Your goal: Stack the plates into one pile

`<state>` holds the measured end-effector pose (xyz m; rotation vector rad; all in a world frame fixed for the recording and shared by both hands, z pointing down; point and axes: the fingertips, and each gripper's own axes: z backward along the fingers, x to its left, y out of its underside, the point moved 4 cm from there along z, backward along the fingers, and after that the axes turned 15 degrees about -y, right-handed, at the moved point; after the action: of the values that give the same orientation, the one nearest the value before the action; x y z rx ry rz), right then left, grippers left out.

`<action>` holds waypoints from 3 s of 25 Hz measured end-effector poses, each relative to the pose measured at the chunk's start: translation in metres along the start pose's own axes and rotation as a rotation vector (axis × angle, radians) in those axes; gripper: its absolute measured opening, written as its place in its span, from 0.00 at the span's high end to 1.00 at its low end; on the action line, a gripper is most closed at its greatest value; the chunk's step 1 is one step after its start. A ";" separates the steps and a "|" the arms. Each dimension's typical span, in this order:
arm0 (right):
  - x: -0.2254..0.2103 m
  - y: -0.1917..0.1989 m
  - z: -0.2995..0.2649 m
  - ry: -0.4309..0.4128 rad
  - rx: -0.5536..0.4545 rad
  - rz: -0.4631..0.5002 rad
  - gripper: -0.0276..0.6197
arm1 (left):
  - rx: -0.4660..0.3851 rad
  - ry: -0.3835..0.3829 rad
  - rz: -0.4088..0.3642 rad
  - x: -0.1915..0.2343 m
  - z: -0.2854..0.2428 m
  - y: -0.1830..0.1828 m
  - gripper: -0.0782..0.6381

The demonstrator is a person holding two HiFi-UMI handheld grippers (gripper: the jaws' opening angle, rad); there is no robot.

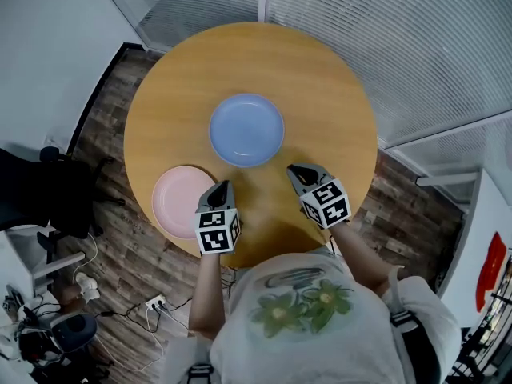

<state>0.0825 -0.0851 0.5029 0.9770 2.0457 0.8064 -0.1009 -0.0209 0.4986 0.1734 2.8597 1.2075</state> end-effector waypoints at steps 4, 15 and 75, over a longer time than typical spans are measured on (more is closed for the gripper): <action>0.030 0.029 0.011 -0.041 0.032 -0.015 0.89 | 0.051 0.043 -0.017 -0.037 0.024 0.037 0.87; 0.079 0.063 0.033 -0.089 0.043 0.019 0.89 | 0.049 0.056 -0.036 -0.064 0.071 0.080 0.87; 0.161 0.013 -0.178 -0.256 0.225 0.089 0.65 | 0.112 -0.439 0.296 0.228 0.078 0.141 0.57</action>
<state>-0.1301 0.0150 0.5564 1.2355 1.9073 0.4720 -0.3094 0.1584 0.5486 0.7833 2.5665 0.8990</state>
